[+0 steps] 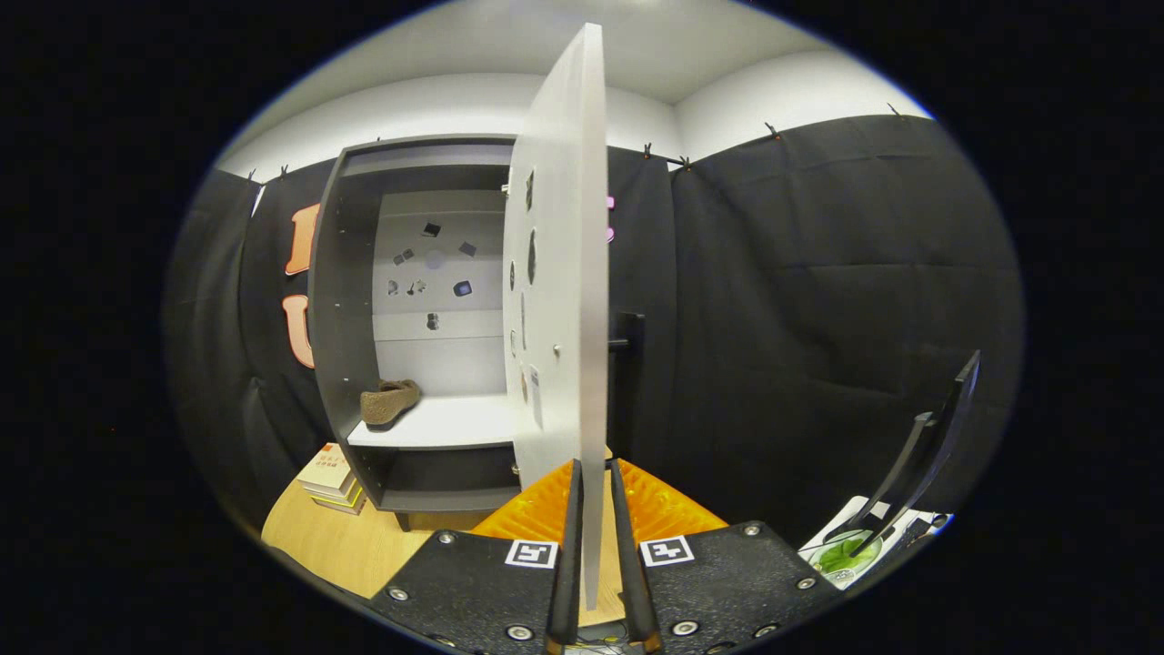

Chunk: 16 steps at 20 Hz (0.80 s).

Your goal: Open the shoe cabinet door, grab the shoes and put them into the shoe cabinet, then close the shoe cabinet door.

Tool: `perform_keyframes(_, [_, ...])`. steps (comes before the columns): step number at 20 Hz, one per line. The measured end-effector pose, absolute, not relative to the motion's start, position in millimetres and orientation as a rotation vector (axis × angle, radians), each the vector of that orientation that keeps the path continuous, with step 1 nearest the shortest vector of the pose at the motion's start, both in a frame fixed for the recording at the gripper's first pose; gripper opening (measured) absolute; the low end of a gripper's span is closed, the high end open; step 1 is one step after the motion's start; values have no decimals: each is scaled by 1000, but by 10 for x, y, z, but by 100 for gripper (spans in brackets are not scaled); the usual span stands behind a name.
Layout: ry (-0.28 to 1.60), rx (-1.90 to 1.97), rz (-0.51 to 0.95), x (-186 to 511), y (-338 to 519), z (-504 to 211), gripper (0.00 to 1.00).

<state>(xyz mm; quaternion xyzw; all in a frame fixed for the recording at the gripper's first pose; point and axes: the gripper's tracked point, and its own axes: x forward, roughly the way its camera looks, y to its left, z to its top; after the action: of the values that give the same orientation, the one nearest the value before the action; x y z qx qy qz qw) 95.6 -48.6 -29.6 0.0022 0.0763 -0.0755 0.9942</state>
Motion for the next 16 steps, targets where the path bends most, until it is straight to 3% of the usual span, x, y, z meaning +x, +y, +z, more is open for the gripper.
perform_keyframes(8, [188, 17, -83, 897, -280, -386, 19])
perform_keyframes(16, [301, 62, 86, 779, 185, -738, 19])
